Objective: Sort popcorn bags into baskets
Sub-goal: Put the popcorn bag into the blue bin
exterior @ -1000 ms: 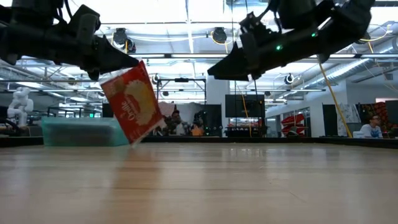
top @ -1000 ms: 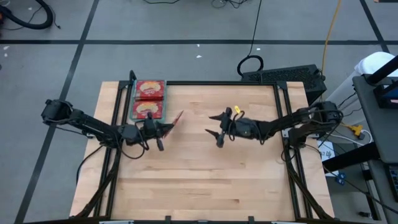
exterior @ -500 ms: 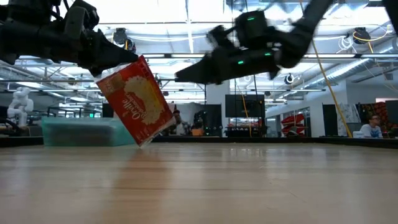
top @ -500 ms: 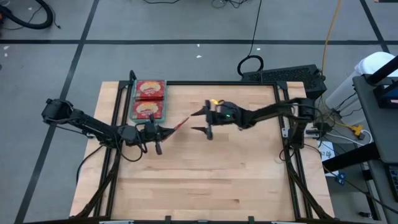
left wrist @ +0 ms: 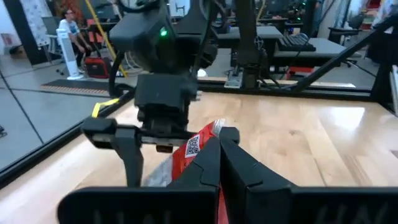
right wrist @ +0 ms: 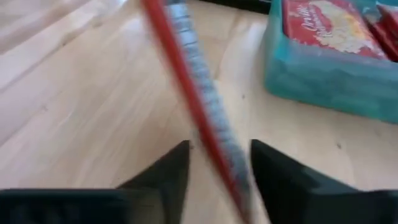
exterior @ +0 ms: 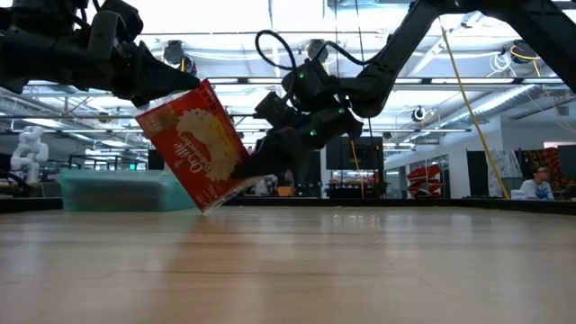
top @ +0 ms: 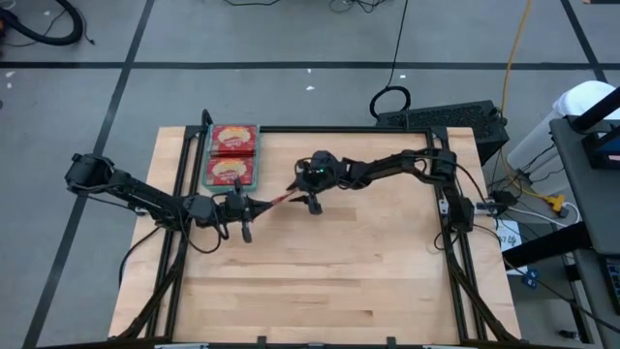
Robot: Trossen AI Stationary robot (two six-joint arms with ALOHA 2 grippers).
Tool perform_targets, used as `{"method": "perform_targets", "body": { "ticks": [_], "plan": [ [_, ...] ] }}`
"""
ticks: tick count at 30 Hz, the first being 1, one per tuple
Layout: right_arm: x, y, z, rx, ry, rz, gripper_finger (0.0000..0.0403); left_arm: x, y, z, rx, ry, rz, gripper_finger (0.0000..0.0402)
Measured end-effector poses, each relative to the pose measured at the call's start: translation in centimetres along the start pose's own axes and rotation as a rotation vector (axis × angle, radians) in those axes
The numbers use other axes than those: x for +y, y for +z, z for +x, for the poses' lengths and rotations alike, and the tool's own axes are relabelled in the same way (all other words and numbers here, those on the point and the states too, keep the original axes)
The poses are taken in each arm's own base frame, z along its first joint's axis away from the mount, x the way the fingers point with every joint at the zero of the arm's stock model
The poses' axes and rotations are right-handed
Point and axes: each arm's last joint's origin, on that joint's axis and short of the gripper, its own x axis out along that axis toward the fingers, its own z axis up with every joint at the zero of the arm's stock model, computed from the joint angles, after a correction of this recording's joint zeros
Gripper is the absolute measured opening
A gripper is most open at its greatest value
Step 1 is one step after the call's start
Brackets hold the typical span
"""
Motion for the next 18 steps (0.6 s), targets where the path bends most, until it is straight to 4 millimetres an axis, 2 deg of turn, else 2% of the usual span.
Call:
{"method": "perform_targets", "body": {
  "ticks": [5, 7, 14, 18],
  "plan": [
    [0.3, 0.2, -0.1, 0.01, 0.008, 0.018, 0.0046, 0.0, -0.1, 0.0, 0.006, -0.009, 0.032, 0.0005],
    [0.7, 0.6, -0.4, 0.037, 0.022, 0.022, 0.0014, 0.0, 0.0, 0.0, 0.002, 0.003, 0.032, 0.0012],
    [2.3, 3.2, -2.7, 0.159, -0.029, 0.074, 0.0011, 0.4, 0.8, -0.3, -0.038, 0.085, 0.033, 0.0076],
    [3.5, 4.8, -4.2, 0.203, -0.04, 0.108, 0.0004, 0.4, 2.8, -0.1, -0.102, 0.128, 0.042, 0.0128]
  ]
}}
